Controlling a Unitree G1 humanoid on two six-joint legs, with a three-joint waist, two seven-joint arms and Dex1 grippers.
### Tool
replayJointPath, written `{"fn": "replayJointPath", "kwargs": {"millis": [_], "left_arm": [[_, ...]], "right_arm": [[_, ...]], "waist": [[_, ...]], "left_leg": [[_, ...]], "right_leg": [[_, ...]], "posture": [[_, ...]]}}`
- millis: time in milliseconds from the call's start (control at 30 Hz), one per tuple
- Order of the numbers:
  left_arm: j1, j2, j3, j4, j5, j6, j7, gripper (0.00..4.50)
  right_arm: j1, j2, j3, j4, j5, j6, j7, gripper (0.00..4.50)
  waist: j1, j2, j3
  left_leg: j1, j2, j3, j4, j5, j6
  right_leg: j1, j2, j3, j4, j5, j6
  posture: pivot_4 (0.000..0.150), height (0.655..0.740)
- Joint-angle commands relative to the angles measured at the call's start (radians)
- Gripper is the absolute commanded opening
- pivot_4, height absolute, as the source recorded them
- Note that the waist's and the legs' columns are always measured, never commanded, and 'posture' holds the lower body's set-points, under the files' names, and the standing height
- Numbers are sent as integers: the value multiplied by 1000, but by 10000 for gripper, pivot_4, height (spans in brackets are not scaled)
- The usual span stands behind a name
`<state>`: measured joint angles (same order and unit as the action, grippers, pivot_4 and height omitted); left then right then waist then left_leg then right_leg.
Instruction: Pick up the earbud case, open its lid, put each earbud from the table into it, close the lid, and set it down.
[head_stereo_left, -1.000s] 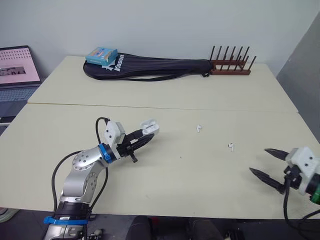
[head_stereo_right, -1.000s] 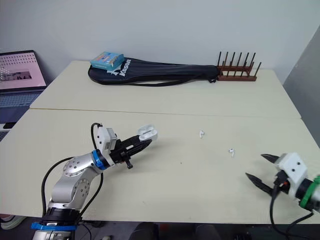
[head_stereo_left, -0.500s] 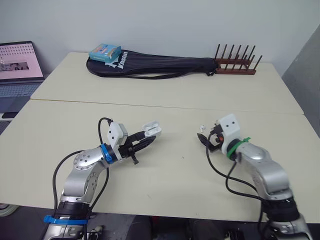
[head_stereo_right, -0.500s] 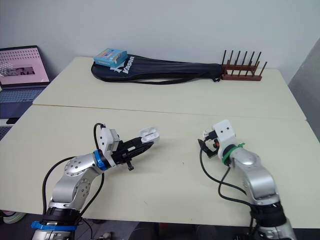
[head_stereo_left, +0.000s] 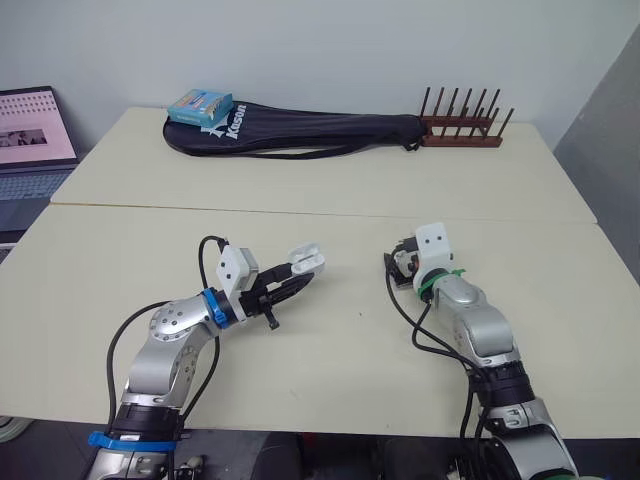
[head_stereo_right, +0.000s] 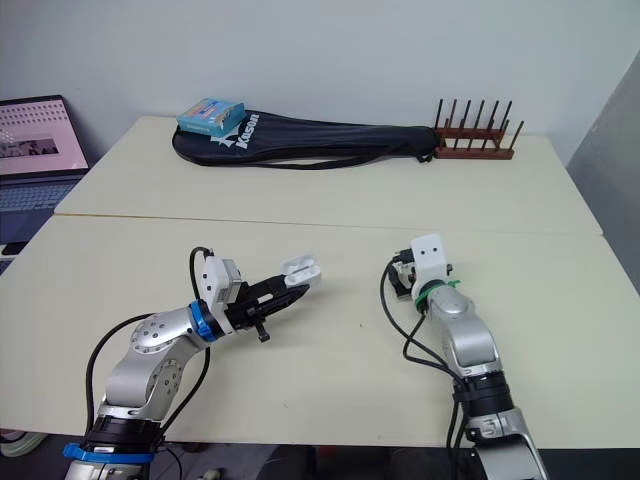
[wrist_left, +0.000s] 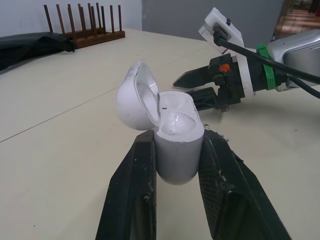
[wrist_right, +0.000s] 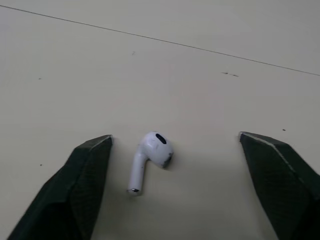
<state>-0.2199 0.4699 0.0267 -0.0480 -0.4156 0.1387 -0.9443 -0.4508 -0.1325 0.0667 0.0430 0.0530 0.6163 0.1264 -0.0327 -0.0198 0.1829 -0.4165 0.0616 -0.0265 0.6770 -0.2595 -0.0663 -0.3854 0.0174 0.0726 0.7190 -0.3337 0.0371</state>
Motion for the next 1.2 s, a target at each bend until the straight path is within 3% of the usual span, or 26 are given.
{"fn": "replayJointPath", "kwargs": {"millis": [33, 267, 400, 567, 767, 900, 1000, 1200], "left_arm": [[4, 5, 1, -49, -1, -6, 6, 7676], [21, 2, -9, -68, -2, 4, 10, 7676], [36, 5, -11, -79, -4, 7, 11, 7676], [69, 18, -10, -121, -12, 18, 14, 7676], [117, 31, -8, -172, -13, 26, 20, 7676], [143, 38, -6, -201, -18, 37, 25, 7676], [156, 46, -1, -221, -24, 48, 28, 7676], [168, 54, 2, -251, -30, 71, 40, 7676]], "right_arm": [[34, -3, 27, -24, -25, 25, -3, 28294], [44, -25, 40, -80, -9, 51, 41, 4421], [75, -134, 86, -196, 58, 84, 237, 4365], [189, -500, 115, -391, 192, -77, 724, 4364], [271, -869, 62, -264, 188, -459, 1150, 4364], [284, -960, 68, -88, 157, -728, 1310, 4364], [273, -975, 79, 0, 146, -822, 1379, 4364], [238, -948, 99, 32, 137, -818, 1403, 4364]], "waist": [[0, 0, 0], [5, 0, 0], [4, 0, 0], [5, 1, 1], [-1, 1, 1], [0, 0, 2], [0, 0, 2], [0, 0, 2]], "left_leg": [[0, 0, 0, 0, 0, 0], [-1, -1, 0, 0, 0, 0], [-1, -1, 0, 0, 0, 0], [-2, -1, 0, -1, 0, 0], [1, -1, 1, 0, 0, 1], [3, -1, 0, 0, 0, 1], [3, -1, 0, 0, 0, 1], [6, -1, 0, 0, 0, 0]], "right_leg": [[0, 0, 0, 0, 0, 0], [0, -1, 0, -1, 0, 0], [0, -1, 0, -1, 0, 0], [0, -1, 0, -4, 0, 0], [2, -1, 0, -4, 0, 0], [5, 0, 0, -4, 0, 0], [5, -1, 0, -4, 0, 0], [8, -1, 0, -4, 0, 0]], "posture": [[1500, 7026], [1500, 7026], [1500, 7026], [1500, 7026], [1500, 7026], [1500, 7026], [1500, 7026], [1500, 7026]]}}
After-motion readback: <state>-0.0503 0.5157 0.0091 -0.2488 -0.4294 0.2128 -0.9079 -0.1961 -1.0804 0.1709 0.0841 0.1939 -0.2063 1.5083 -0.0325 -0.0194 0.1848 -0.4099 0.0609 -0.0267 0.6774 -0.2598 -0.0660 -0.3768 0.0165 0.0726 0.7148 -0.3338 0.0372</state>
